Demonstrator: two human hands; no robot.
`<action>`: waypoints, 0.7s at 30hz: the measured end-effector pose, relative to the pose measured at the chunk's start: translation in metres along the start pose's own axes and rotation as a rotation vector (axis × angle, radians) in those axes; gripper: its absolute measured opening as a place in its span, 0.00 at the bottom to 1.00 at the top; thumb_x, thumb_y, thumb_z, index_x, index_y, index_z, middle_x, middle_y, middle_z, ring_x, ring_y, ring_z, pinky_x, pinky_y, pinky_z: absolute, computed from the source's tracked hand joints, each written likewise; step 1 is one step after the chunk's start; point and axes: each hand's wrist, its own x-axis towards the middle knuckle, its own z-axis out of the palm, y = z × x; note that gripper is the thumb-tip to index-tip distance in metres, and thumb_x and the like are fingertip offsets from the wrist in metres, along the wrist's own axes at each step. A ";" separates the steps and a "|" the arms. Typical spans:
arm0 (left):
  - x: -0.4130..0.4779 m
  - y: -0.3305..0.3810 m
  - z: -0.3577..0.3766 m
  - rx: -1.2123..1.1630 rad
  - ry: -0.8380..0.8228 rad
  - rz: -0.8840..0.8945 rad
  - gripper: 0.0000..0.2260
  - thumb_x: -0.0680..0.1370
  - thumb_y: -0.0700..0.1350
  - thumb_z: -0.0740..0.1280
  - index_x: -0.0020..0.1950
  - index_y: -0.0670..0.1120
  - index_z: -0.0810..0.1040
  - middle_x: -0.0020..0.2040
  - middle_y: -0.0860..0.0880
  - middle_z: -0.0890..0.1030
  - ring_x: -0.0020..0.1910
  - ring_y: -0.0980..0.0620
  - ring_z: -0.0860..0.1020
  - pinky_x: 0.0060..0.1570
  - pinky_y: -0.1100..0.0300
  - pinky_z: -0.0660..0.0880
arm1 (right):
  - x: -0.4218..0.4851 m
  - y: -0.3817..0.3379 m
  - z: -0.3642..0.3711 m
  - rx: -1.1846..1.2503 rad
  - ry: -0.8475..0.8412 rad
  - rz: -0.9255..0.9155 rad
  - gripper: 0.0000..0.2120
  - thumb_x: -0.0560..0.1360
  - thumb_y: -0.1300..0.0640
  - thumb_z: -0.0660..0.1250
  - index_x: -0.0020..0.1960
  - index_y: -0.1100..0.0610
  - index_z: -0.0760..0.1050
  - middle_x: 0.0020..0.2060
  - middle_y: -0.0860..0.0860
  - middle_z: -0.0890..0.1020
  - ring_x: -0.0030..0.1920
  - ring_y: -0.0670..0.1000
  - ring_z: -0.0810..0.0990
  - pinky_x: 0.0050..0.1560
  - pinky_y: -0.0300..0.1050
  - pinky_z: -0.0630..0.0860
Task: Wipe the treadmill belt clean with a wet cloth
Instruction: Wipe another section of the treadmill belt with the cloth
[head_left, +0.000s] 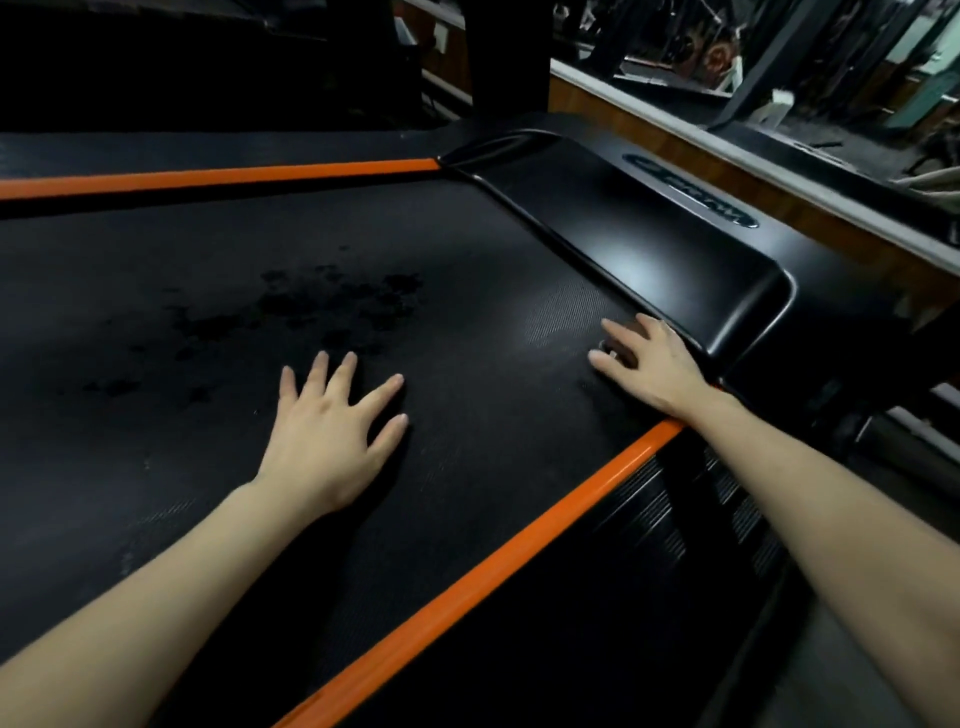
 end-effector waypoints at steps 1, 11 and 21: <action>0.004 0.000 -0.001 0.002 0.001 -0.003 0.25 0.79 0.62 0.46 0.76 0.61 0.52 0.78 0.43 0.51 0.77 0.41 0.45 0.73 0.42 0.41 | 0.002 0.006 -0.001 0.007 0.001 -0.026 0.28 0.74 0.36 0.60 0.71 0.43 0.65 0.73 0.59 0.60 0.74 0.59 0.54 0.74 0.53 0.51; 0.064 0.008 -0.001 0.019 -0.031 -0.105 0.26 0.78 0.64 0.41 0.77 0.61 0.48 0.78 0.43 0.47 0.76 0.39 0.42 0.72 0.39 0.39 | 0.032 -0.001 0.011 0.219 0.315 0.134 0.14 0.77 0.56 0.63 0.62 0.56 0.74 0.61 0.56 0.75 0.61 0.59 0.73 0.60 0.50 0.68; 0.064 0.009 0.016 0.011 0.082 -0.139 0.30 0.75 0.66 0.38 0.75 0.61 0.55 0.77 0.43 0.56 0.76 0.39 0.51 0.72 0.39 0.43 | 0.025 0.003 0.018 0.154 0.066 -0.717 0.18 0.70 0.61 0.68 0.59 0.51 0.77 0.65 0.60 0.73 0.66 0.61 0.71 0.67 0.53 0.66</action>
